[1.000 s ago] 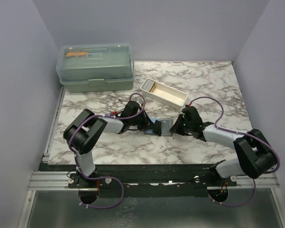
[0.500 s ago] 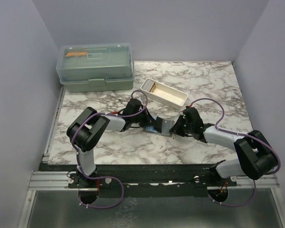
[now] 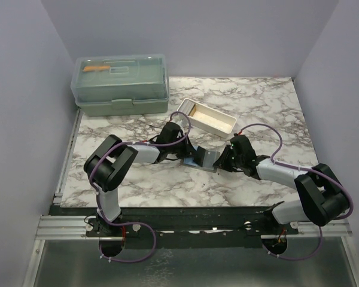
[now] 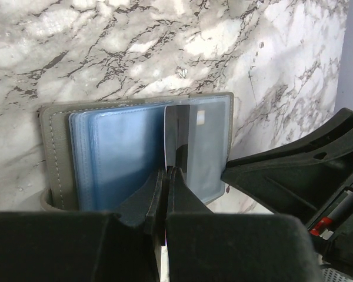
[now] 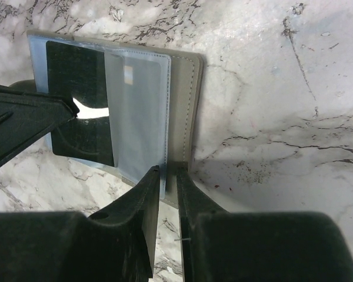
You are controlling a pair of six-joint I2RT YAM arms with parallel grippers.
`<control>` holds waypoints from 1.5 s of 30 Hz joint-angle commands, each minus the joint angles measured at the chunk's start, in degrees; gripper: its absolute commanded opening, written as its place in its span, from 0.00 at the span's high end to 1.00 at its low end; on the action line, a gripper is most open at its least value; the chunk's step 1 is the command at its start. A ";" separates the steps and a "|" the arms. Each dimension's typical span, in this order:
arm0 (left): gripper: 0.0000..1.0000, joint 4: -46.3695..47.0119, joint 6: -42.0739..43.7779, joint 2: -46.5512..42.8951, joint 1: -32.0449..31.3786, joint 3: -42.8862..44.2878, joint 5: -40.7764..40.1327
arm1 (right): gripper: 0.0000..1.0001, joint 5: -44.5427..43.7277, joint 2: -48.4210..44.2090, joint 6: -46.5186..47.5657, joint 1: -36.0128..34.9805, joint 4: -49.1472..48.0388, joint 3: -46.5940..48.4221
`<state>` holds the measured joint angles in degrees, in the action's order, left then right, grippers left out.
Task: Put the credit cards into the card holder
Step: Insert the credit card into the card holder.
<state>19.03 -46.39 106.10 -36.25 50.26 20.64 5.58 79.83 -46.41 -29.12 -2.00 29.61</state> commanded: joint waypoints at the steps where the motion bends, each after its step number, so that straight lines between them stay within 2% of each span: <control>1: 1.00 -6.36 5.28 1.47 0.03 0.30 -4.69 | 0.80 2.45 2.33 1.54 -0.36 4.33 -1.42; 16: 1.00 -0.72 -0.16 6.02 -2.02 -1.18 3.41 | 0.79 0.91 1.22 1.88 -0.33 4.79 -1.37; 19: 1.00 -2.38 0.33 6.07 -4.18 -0.09 1.22 | 0.79 -0.53 1.20 2.44 -0.30 6.07 -0.48; 25: 1.00 -13.85 3.08 6.37 -6.81 4.34 -6.59 | 0.76 -5.12 0.06 3.12 -0.32 11.01 1.94; 31: 0.67 -16.70 3.38 3.87 -6.90 5.20 -8.07 | 0.71 -6.74 -0.51 3.56 0.09 11.91 2.74; 34: 0.56 -17.10 3.26 2.88 -7.50 5.64 -8.61 | 0.70 -6.49 -0.14 3.69 0.45 10.98 2.49; 36: 0.51 -17.51 3.39 3.03 -8.30 6.32 -8.75 | 0.70 -6.29 0.16 3.85 0.55 10.71 2.60; 41: 0.49 -17.71 2.64 6.16 -13.58 9.63 -6.04 | 0.73 -6.69 -0.21 4.09 0.64 11.09 2.87; 45: 0.41 -19.90 3.39 3.88 -11.20 8.78 -8.39 | 0.74 -7.89 -2.94 4.05 1.03 13.29 2.14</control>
<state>7.79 -44.03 108.88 -47.42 60.58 12.60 1.69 78.39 -43.48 -28.64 6.59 32.49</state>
